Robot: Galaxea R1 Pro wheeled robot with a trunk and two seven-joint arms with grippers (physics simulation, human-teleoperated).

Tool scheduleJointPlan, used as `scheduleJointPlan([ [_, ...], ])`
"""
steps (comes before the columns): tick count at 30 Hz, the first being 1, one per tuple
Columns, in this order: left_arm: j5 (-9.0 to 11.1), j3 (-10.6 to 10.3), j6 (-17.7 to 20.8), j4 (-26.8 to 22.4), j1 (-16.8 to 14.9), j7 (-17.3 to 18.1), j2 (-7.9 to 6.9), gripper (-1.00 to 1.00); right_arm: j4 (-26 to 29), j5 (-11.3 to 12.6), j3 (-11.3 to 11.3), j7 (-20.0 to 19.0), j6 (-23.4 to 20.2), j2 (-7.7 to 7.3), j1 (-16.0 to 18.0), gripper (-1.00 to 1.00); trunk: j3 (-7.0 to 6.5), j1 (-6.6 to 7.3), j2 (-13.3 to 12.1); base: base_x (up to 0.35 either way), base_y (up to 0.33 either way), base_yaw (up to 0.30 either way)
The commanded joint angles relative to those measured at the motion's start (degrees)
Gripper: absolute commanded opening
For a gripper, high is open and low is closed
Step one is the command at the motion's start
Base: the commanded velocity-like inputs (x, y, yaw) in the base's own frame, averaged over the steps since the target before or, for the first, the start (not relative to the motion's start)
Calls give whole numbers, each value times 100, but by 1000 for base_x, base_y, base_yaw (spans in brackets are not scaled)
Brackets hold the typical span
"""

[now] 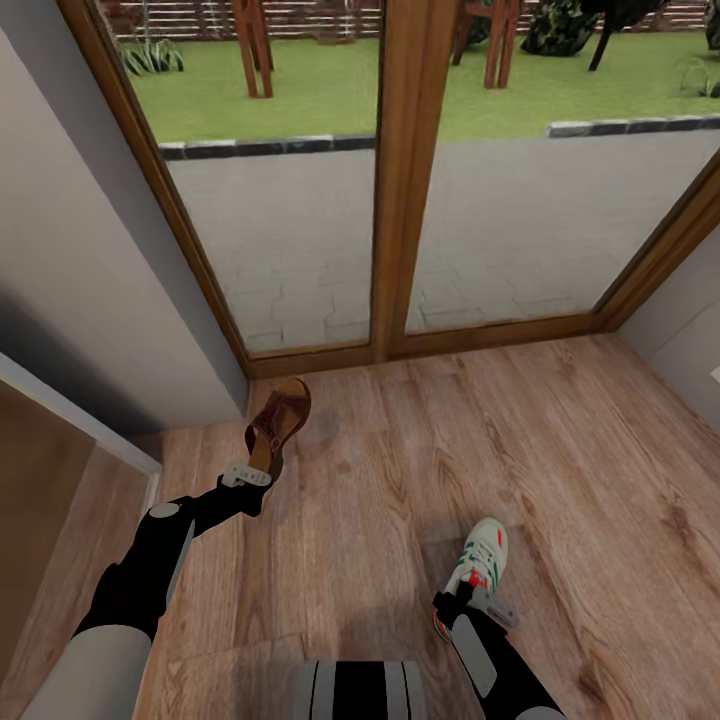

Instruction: Pick up the two gym shoes and the two sandals from the corridor floor and place them onto the hallstand (shoe rack) in the corridor, making sure they are on the rack and not on the floor. Arrange them so the two gym shoes are next to each other and the two sandals are next to each other.

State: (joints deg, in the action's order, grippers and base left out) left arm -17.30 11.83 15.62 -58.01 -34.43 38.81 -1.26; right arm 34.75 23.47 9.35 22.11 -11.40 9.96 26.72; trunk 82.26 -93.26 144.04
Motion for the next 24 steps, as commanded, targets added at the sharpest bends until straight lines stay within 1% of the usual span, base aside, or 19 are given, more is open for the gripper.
scheduleJointPlan([
  [1, -28, 13, 29, -9, -3, 29, 3, -100, 14, 37, 13, 21, -21, 4, 0, 100, 8, 1, 2, 0, 0, 0],
  [8, -28, 13, 33, -9, -3, 30, 3, -100, 14, 37, 14, 21, -26, 4, 0, 100, 19, 1, 2, 0, 0, 0],
  [10, -28, 13, 37, -9, -3, 30, 3, -100, 14, 36, 15, 21, -24, 4, 0, 100, 71, -4, 4, 0, 0, 32],
  [12, -28, 13, 37, -9, -3, 30, 3, -100, 13, 35, 15, 21, -23, 4, 0, 100, 83, -4, 4, 0, 0, 61],
  [20, -28, 13, 37, -9, -3, 30, 0, -100, 6, 35, 6, 21, -28, 4, 0, 100, 91, -4, 4, 0, 0, 12],
  [24, -28, 13, 37, -9, -3, 30, 2, -100, 5, 35, 6, 21, -28, 4, 0, 100, 180, -14, 10, 0, 0, 0],
])
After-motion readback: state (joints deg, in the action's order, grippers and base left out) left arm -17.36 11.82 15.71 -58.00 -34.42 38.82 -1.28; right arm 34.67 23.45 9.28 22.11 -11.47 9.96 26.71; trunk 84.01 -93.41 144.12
